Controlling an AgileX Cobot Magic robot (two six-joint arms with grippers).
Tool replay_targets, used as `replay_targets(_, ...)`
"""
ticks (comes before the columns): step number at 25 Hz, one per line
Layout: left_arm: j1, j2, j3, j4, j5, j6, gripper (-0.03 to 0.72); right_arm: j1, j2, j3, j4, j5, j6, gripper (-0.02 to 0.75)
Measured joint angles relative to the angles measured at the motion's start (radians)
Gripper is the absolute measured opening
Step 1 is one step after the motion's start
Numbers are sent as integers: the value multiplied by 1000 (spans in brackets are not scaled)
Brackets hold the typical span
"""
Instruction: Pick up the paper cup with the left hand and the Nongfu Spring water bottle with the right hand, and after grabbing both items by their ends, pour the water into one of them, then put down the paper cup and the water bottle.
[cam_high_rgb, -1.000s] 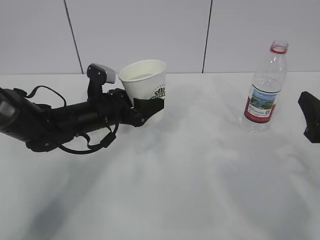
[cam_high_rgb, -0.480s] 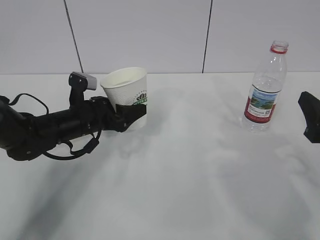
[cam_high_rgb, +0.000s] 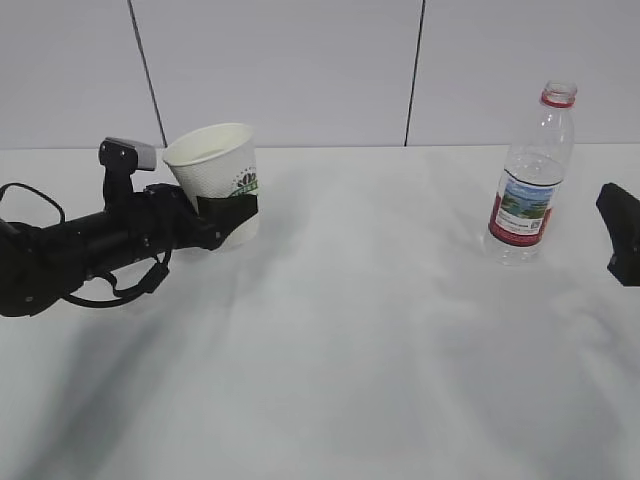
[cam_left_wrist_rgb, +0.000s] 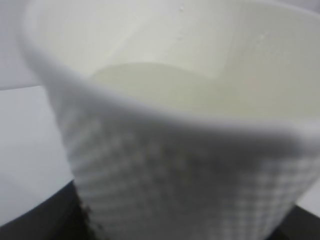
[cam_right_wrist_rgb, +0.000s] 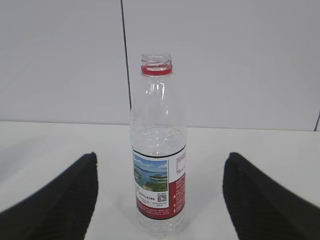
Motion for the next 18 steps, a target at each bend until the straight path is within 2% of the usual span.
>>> replay_targets(10, 13, 0, 0, -42, 2, 43, 501, 0, 0, 2, 0, 0, 0, 586)
replay_targets(14, 13, 0, 14, -94, 4, 53, 501, 0, 0, 2, 0, 0, 0, 585)
replay_targets(18, 18, 0, 65, -151, 0, 119, 498, 0, 0, 2, 0, 0, 0, 585)
